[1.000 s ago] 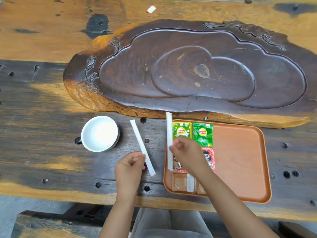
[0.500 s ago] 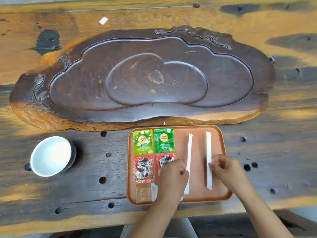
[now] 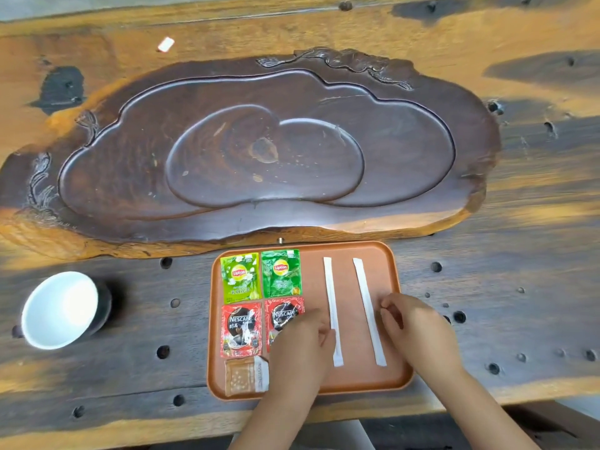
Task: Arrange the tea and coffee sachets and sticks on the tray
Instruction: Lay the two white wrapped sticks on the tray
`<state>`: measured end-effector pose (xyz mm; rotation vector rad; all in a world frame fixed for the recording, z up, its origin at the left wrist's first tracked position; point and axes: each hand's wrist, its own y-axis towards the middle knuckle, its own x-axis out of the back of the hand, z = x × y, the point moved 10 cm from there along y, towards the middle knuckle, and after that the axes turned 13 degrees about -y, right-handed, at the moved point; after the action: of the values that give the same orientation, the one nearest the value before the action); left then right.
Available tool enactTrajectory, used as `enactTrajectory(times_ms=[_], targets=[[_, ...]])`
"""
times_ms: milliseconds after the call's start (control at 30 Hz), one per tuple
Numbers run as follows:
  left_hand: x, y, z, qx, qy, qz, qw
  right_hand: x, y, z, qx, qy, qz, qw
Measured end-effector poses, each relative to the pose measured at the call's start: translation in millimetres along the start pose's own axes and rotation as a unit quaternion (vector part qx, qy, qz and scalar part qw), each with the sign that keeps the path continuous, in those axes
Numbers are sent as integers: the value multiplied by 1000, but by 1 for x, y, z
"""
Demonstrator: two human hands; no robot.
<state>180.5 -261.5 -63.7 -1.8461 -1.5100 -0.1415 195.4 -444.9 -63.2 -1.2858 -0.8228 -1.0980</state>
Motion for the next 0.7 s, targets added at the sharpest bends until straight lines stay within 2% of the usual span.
enactTrajectory(times_ms=[100,167,300,433,700], targets=[[11,-7,-35,-152,89,-33,984,18,-10,7,93,-13,-116,989],[-2,-5,-41,-202,175,-5,964,13,-14,14,159,-50,-115,979],[-34,7,-19,-184,271,106,939,-20,-16,24,259,-155,-22,953],[-45,11,-7,-184,302,140,925,-33,-12,25,286,-205,14,936],[-47,8,-1,-182,290,150,928,-31,-18,40,293,-184,11,938]])
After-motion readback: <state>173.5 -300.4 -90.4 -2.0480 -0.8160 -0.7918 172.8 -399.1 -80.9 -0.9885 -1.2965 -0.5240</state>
